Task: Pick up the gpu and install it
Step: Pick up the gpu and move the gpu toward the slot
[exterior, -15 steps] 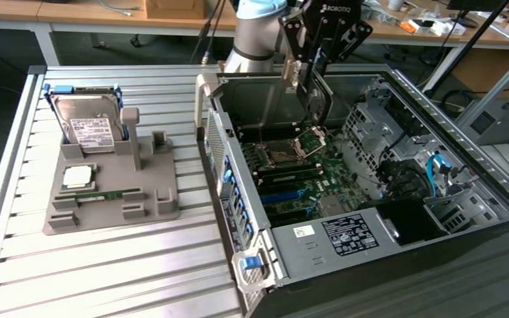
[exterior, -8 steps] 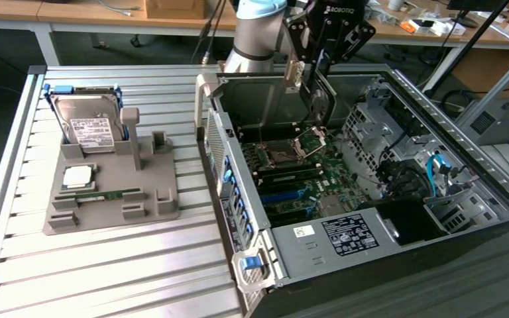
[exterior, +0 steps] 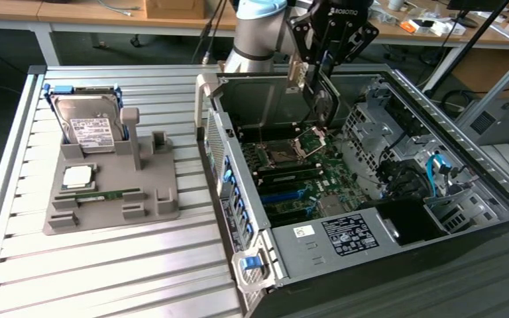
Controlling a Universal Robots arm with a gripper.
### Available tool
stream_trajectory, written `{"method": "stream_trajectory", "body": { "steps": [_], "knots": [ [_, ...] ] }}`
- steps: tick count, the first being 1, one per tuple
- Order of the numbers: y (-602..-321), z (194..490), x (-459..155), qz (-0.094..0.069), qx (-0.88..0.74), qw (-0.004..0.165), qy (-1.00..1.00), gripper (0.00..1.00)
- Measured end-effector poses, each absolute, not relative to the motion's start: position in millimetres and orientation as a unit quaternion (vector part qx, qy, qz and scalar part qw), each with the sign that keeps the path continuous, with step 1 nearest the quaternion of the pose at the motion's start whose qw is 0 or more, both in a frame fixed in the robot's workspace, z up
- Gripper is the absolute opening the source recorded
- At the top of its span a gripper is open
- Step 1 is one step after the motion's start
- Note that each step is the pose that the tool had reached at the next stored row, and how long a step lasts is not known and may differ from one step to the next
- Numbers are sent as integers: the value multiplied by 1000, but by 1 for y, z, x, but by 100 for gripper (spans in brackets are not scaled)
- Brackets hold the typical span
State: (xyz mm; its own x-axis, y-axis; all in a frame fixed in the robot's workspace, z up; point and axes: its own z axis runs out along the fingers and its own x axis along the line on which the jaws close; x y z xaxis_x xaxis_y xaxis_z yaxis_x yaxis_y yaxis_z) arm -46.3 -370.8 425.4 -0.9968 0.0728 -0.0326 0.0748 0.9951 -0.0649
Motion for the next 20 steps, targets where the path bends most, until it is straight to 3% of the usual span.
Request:
{"method": "stream_trajectory", "body": {
  "steps": [20],
  "knots": [
    [-371,423,-42,-33,37,15,999,27]
  ]
}}
